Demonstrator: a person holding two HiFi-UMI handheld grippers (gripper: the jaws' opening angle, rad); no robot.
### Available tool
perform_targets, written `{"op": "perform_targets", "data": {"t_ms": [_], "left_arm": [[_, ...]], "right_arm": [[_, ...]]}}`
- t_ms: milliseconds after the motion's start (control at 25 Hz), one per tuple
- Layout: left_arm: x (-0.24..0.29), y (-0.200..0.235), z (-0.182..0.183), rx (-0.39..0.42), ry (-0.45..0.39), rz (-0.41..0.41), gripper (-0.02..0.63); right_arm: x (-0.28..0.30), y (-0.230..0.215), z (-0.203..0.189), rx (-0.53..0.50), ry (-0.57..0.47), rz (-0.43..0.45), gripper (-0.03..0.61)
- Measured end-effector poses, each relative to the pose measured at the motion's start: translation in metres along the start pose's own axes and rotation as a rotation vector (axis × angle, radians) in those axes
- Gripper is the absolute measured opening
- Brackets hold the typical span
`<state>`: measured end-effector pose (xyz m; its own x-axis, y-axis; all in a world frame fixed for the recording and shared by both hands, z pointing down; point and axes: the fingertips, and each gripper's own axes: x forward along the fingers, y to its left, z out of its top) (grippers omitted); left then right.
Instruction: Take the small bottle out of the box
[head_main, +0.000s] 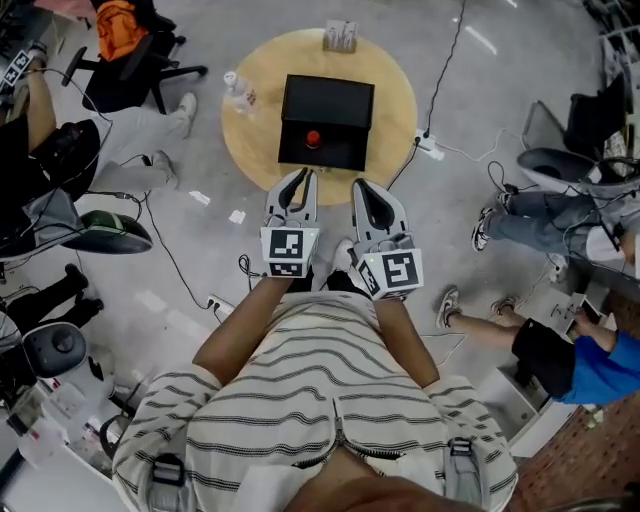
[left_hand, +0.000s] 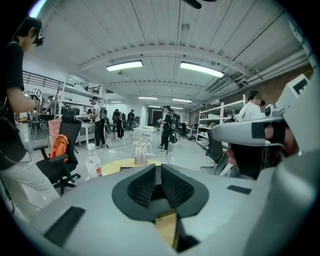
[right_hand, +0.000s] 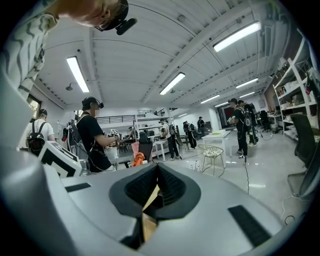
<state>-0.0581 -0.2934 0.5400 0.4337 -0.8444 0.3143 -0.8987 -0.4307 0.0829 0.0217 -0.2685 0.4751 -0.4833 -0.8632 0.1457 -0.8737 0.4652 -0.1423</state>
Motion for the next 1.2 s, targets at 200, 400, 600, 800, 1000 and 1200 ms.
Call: {"op": "perform_targets", "data": {"t_ms": [200, 400, 600, 800, 1000, 1200], "left_arm": [[0.022, 0.014, -0.021, -0.042, 0.042, 0.013, 0.057], [0.039, 0.021, -0.033, -0.064, 0.067, 0.024, 0.08], [0.058, 0.026, -0.049, -0.038, 0.111, 0.027, 0.108], [0.072, 0.028, -0.067, -0.014, 0.144, 0.027, 0.128], [0.087, 0.033, -0.085, -0.007, 0.177, 0.038, 0.146], [0.107, 0.038, -0.102, -0.002, 0.2, 0.043, 0.155]], "right_arm": [[0.005, -0.003, -0.01, 0.003, 0.016, -0.008, 0.018], [0.003, -0.01, -0.019, 0.018, 0.036, -0.023, 0.018], [0.005, -0.015, -0.027, 0.029, 0.055, -0.039, 0.018], [0.002, -0.019, -0.035, 0.039, 0.068, -0.056, 0.018], [0.001, -0.023, -0.043, 0.046, 0.08, -0.062, 0.018], [0.004, -0.028, -0.054, 0.052, 0.098, -0.065, 0.018]]}}
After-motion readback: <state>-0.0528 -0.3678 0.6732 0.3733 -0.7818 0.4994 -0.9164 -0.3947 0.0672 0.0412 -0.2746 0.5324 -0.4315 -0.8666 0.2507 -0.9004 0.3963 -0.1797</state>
